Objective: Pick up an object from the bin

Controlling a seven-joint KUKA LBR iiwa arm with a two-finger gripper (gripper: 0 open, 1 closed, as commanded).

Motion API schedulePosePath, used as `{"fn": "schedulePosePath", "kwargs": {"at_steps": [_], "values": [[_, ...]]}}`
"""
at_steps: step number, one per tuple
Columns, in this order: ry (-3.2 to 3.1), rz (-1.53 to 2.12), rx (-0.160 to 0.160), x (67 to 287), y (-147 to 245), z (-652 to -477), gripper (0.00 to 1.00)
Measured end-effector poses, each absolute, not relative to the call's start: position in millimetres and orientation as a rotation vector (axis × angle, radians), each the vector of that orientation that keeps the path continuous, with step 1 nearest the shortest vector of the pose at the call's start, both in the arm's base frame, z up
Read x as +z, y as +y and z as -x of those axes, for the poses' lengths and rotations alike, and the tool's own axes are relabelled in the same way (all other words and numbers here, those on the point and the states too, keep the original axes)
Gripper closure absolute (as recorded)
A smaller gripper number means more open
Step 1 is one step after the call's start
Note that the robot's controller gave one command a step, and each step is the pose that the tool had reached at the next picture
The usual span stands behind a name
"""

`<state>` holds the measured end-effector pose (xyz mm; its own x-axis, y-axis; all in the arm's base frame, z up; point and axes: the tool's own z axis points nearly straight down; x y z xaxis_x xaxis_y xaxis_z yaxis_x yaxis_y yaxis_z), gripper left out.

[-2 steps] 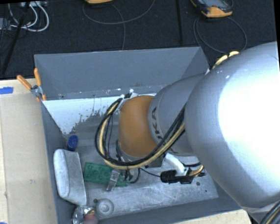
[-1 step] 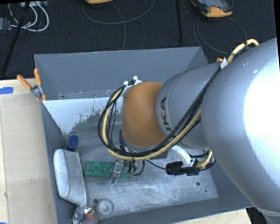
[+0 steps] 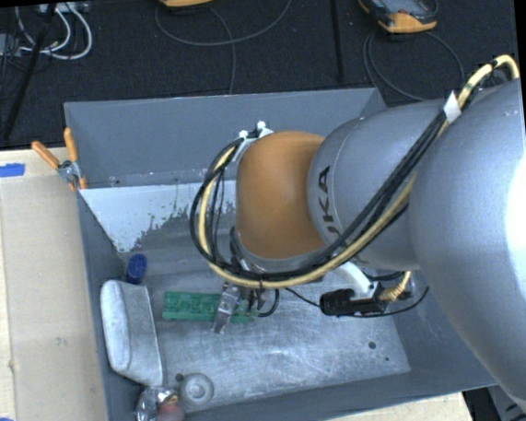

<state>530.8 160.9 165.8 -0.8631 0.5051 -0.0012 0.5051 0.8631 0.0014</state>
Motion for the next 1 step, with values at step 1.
{"fn": "schedulePosePath", "kwargs": {"at_steps": [1], "values": [[3.035,-0.816,-0.003,168.3,160.6,-530.6,1.00]]}}
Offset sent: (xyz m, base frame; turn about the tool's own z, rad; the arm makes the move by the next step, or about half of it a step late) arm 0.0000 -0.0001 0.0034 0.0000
